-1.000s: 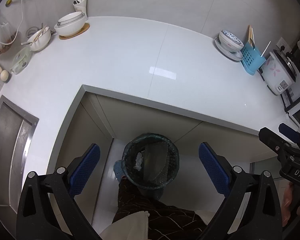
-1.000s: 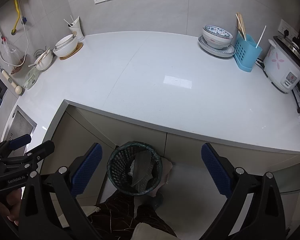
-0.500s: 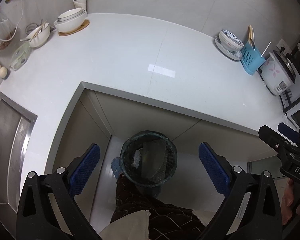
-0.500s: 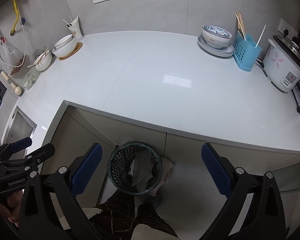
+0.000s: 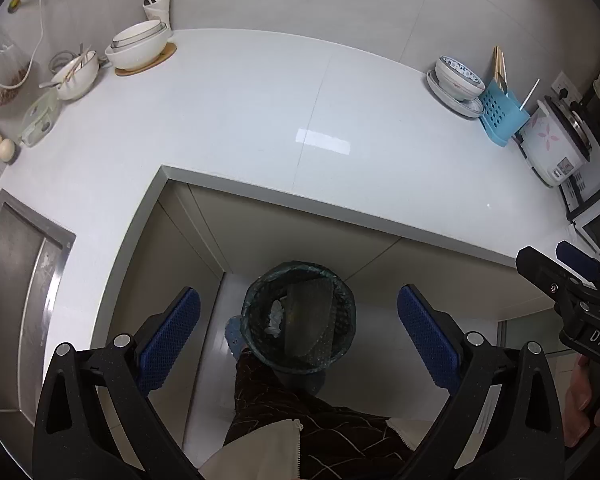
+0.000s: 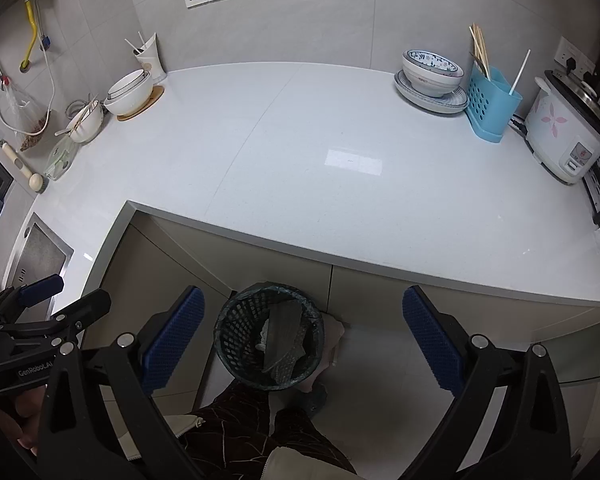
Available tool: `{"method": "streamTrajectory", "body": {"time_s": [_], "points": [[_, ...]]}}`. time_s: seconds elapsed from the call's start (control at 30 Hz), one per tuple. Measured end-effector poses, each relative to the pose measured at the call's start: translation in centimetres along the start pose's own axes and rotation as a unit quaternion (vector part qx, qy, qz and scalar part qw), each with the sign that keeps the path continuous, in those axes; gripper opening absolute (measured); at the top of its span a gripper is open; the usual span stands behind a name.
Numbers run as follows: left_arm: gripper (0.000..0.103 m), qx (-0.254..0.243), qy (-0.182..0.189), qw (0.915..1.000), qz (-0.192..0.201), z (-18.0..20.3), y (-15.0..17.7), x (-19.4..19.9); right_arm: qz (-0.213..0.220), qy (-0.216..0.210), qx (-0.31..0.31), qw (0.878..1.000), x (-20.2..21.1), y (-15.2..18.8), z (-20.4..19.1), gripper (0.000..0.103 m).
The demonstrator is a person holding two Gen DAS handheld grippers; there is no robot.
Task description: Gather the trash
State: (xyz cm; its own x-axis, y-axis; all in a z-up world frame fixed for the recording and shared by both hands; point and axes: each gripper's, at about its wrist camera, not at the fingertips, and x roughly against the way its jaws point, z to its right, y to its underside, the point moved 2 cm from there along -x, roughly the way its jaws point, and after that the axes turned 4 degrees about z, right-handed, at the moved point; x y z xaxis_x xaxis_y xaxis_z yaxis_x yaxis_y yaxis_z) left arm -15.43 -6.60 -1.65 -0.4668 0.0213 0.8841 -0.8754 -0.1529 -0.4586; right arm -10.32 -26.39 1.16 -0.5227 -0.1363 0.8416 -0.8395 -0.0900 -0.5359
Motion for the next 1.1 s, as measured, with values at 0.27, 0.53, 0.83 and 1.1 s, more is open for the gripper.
{"method": "streamTrajectory", "body": {"time_s": [0.27, 0.53, 0.83, 1.1], "points": [[0.097, -0.005, -0.001, 1.0000, 0.001, -0.01, -0.11, -0.03, -0.002, 0.002, -0.001, 1.000, -0.07, -0.01, 0.22, 0.095], [0.097, -0.001, -0.015, 0.9999, 0.002, -0.18, -0.18, -0.22, -0.004, 0.001, 0.001, 1.000, -0.13, 0.15, 0.00, 0.095], [0.097, -0.002, -0.025, 0.9997, 0.000, -0.19, -0.18, -0.37, -0.007, -0.001, 0.002, 1.000, -0.42, 0.24, -0.23, 0.095], [0.097, -0.003, -0.017, 0.9999, -0.001, -0.18, -0.26, -0.35, -0.008, -0.003, 0.000, 1.000, -0.54, 0.47, -0.53, 0.095]]}}
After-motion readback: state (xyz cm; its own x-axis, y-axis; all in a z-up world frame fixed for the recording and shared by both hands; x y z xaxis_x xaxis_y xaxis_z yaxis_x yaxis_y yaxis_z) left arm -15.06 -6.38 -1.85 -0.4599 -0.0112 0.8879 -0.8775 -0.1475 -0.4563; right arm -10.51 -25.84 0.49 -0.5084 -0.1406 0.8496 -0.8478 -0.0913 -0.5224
